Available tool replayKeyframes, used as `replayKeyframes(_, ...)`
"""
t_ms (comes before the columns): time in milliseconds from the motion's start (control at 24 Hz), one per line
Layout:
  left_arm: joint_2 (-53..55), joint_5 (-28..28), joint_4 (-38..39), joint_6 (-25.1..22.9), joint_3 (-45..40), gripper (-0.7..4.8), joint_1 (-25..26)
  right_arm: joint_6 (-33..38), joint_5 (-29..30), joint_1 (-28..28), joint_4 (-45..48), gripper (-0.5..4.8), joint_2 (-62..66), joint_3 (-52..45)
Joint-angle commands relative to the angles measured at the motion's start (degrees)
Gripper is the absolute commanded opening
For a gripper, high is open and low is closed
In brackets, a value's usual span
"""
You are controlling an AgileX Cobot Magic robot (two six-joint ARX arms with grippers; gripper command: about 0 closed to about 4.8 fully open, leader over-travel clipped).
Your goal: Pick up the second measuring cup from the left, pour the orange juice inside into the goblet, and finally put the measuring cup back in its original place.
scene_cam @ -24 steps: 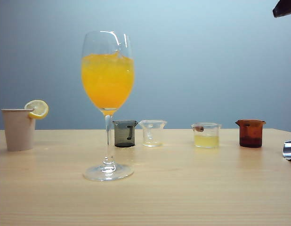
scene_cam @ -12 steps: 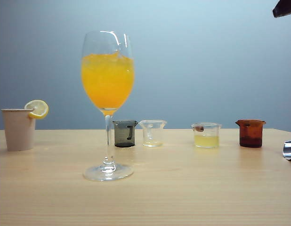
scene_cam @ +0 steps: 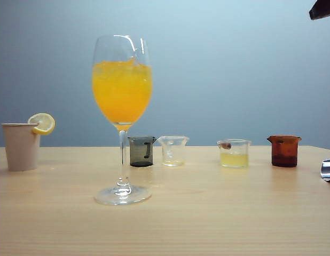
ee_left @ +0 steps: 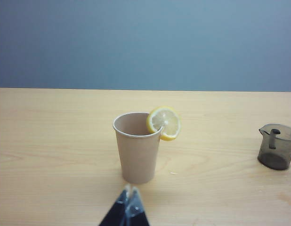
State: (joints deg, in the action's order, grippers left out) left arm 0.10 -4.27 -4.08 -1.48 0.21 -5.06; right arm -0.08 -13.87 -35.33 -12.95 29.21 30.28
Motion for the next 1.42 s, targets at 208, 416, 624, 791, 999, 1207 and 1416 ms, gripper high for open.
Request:
replayKeyframes(208, 0.04, 0.0, -0.7, -0.02, 0.22, -0.02, 0.0, -0.2, -4.13, 1.36, 0.77, -0.04, -0.76, 0.04)
replayKeyframes(416, 0.04, 0.02, -0.72, -0.02, 0.22, -0.02, 0.0, -2.23, -1.33, 8.17, 2.25, -0.04, -5.84, -3.63)
replayKeyframes(624, 0.04, 0.0, -0.72, -0.02, 0.22, -0.02, 0.0, -3.15, 5.73, 16.15, 9.31, -0.04, -13.88, -10.78)
replayKeyframes(791, 0.04, 0.02, -0.72, -0.02, 0.22, -0.02, 0.0, -3.13, 8.5, 21.09, 15.02, -0.04, -20.63, -16.7)
replayKeyframes(999, 0.04, 0.0, -0.72, -0.02, 0.22, -0.02, 0.0, -3.08, 9.01, 26.49, 16.81, -0.04, -26.51, -23.54)
replayKeyframes(1207, 0.04, 0.0, -0.7, -0.02, 0.22, -0.02, 0.0, -2.93, 9.09, 27.89, 19.32, -0.04, -29.35, -29.07)
replayKeyframes(1416, 0.04, 0.04, -0.7, -0.02, 0.22, -0.02, 0.0, -2.71, 8.76, 28.2, 18.53, -0.04, -29.18, -30.25)
